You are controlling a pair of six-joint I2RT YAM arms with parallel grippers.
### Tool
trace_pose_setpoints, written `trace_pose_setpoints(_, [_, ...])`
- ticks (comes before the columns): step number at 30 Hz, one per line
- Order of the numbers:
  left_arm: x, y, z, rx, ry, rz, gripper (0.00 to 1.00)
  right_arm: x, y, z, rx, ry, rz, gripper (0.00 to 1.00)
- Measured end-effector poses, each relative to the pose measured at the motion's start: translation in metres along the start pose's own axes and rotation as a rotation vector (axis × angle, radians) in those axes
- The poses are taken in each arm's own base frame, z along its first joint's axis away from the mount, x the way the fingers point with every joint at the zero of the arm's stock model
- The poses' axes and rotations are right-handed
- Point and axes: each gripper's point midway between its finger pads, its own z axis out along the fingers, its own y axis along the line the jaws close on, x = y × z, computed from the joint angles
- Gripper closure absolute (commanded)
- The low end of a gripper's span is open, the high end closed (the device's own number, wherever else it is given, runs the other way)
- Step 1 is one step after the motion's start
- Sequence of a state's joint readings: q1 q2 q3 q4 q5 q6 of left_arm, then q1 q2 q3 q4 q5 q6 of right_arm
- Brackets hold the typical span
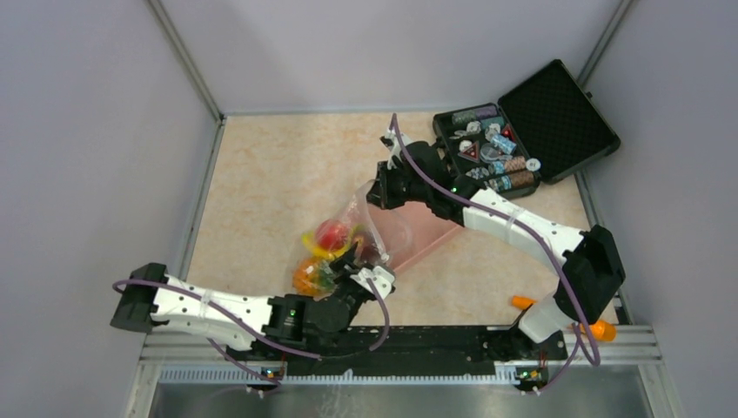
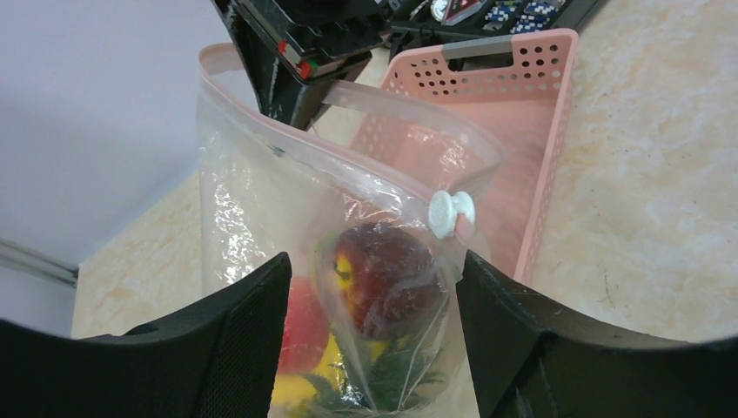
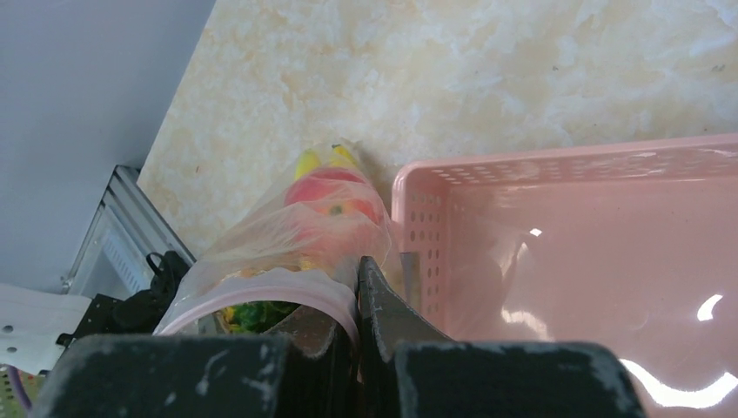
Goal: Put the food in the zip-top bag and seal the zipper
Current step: Adjust the zipper food storage bag at the center of the board.
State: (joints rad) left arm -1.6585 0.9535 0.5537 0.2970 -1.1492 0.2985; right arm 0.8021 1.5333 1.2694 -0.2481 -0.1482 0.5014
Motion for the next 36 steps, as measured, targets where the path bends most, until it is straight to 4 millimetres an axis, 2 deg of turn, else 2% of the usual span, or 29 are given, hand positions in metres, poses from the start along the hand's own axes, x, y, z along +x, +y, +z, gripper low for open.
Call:
trace_pose_setpoints(5, [0.008, -0.006, 0.001, 0.010, 0.005, 0.012, 0.28, -0.001, 0.002, -0.003, -0.009, -0.001, -0.002, 1.00])
trace_pose_setpoints(8, [0.012, -0.007, 0.004, -0.001, 0.006, -0.003, 0.31, 0.000, 0.003, -0.003, -0.014, 0.002, -0.002, 1.00])
trace_pose_setpoints(11, [0.016, -0.005, 0.009, -0.017, 0.015, -0.013, 0.40, 0.000, 0.004, -0.004, -0.019, 0.004, -0.001, 1.00])
trace_pose_setpoints(13, [0.018, -0.004, 0.012, -0.028, 0.018, -0.025, 0.51, -0.001, 0.006, -0.005, -0.024, 0.000, -0.001, 1.00])
trace_pose_setpoints(19, [0.024, -0.001, 0.013, -0.022, 0.006, -0.061, 0.95, -0.002, 0.007, -0.011, -0.030, -0.008, -0.003, 1.00])
trace_pose_setpoints(20, [0.023, -0.001, 0.012, -0.017, 0.001, -0.076, 1.00, -0.001, 0.007, -0.012, -0.029, -0.007, -0.003, 1.00])
trace_pose_setpoints(23, [0.017, 0.007, 0.008, -0.006, -0.023, -0.126, 1.00, 0.000, 0.006, -0.012, -0.028, -0.006, -0.003, 1.00])
trace_pose_setpoints(27, [0.003, 0.028, -0.004, 0.020, -0.080, -0.239, 1.00, 0.003, 0.003, -0.011, -0.021, -0.001, -0.002, 0.97])
trace_pose_setpoints(30, [-0.009, 0.050, -0.016, 0.044, -0.135, -0.337, 1.00, 0.007, 0.003, -0.012, -0.027, 0.007, -0.012, 0.88])
trace_pose_setpoints(33, [-0.017, 0.072, -0.030, 0.064, -0.182, -0.420, 1.00, 0.013, 0.006, -0.017, -0.060, 0.016, -0.037, 0.73])
trace_pose_setpoints(36, [-0.021, 0.091, -0.042, 0.079, -0.203, -0.464, 1.00, 0.014, 0.013, -0.027, -0.107, 0.000, -0.076, 0.53])
